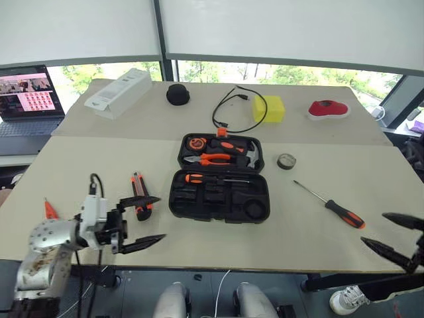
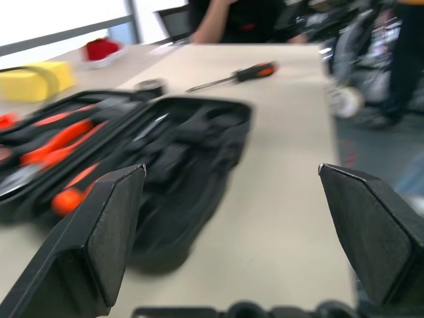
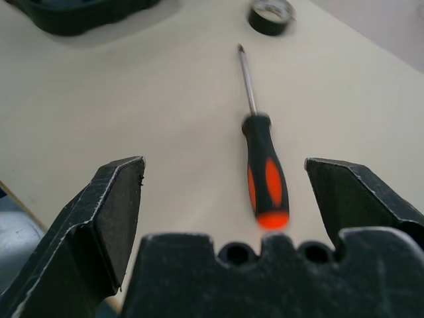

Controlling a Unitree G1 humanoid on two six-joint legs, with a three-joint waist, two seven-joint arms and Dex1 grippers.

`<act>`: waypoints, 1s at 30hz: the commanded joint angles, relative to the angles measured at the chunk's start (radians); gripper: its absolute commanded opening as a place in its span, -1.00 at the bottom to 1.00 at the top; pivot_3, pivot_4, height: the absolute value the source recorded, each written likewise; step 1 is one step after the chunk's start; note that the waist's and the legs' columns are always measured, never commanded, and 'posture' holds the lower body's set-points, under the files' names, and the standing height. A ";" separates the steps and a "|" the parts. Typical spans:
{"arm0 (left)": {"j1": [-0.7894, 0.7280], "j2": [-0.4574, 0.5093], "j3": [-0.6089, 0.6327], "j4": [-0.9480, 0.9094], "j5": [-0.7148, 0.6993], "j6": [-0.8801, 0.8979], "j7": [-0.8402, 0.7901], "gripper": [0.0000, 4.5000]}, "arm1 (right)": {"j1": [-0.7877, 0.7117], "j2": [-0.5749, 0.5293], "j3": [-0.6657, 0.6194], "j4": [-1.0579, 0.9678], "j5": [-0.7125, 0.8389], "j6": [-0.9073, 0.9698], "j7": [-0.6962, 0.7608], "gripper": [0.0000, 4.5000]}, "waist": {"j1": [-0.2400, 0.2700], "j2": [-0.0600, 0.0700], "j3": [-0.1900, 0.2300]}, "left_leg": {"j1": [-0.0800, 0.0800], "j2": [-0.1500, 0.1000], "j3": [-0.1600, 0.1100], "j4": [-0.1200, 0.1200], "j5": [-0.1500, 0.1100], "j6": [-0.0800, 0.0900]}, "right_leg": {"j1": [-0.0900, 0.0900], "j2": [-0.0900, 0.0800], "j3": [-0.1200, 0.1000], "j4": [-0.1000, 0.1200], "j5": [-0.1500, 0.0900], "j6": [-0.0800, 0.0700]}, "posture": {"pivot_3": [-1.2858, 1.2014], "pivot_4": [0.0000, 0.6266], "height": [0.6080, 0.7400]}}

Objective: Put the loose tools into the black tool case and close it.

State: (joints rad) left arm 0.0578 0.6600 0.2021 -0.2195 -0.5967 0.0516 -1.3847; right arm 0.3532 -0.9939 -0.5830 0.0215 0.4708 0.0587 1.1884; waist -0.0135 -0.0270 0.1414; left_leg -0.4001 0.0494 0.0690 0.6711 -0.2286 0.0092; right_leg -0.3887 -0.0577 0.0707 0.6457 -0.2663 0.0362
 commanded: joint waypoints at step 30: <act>-0.031 0.014 -0.028 -0.136 -0.041 0.073 0.145 1.00 | -0.735 -0.118 0.497 0.297 -0.264 0.255 0.149 -0.58 | -0.004 0.002 0.002 | -0.004 -0.001 0.002 -0.001 0.000 0.000 | -0.003 0.000 -0.001 -0.002 0.000 0.002 | 0.03 -0.52 1.00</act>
State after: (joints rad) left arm 0.0116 0.6639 0.1127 -0.3699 -0.6303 0.1491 -1.2621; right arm -0.3428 -1.0651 -0.0205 0.4370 0.1336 0.3010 1.2698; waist -0.0174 -0.0254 0.1439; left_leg -0.4048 0.0486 0.0708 0.6697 -0.2285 0.0096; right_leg -0.3931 -0.0575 0.0707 0.6443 -0.2664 0.0383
